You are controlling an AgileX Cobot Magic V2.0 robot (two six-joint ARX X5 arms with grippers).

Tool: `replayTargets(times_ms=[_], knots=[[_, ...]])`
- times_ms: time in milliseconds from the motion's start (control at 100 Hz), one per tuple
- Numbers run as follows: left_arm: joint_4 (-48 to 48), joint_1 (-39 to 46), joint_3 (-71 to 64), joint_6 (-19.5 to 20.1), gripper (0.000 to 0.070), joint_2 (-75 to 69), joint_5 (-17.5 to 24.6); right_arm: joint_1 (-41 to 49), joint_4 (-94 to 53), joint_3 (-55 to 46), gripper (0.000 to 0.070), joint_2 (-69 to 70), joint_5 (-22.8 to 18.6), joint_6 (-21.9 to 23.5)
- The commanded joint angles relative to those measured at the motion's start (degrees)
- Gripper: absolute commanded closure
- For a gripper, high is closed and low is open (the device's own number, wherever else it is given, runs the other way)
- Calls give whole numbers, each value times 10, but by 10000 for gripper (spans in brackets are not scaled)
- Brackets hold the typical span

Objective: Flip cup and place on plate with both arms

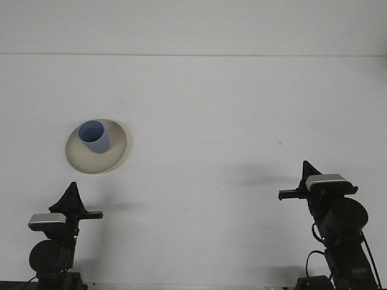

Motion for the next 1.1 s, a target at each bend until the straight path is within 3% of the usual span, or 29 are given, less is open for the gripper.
replayTargets(times_ms=[0, 720, 1090], knots=[[6, 0, -12, 0, 689, -1, 2, 2, 6, 3, 700, 3, 2, -3], [6, 0, -12, 0, 689, -1, 2, 2, 17, -4, 700, -4, 3, -3], [6, 0, -12, 0, 689, -1, 2, -23, 156, -169, 700, -173, 3, -5]])
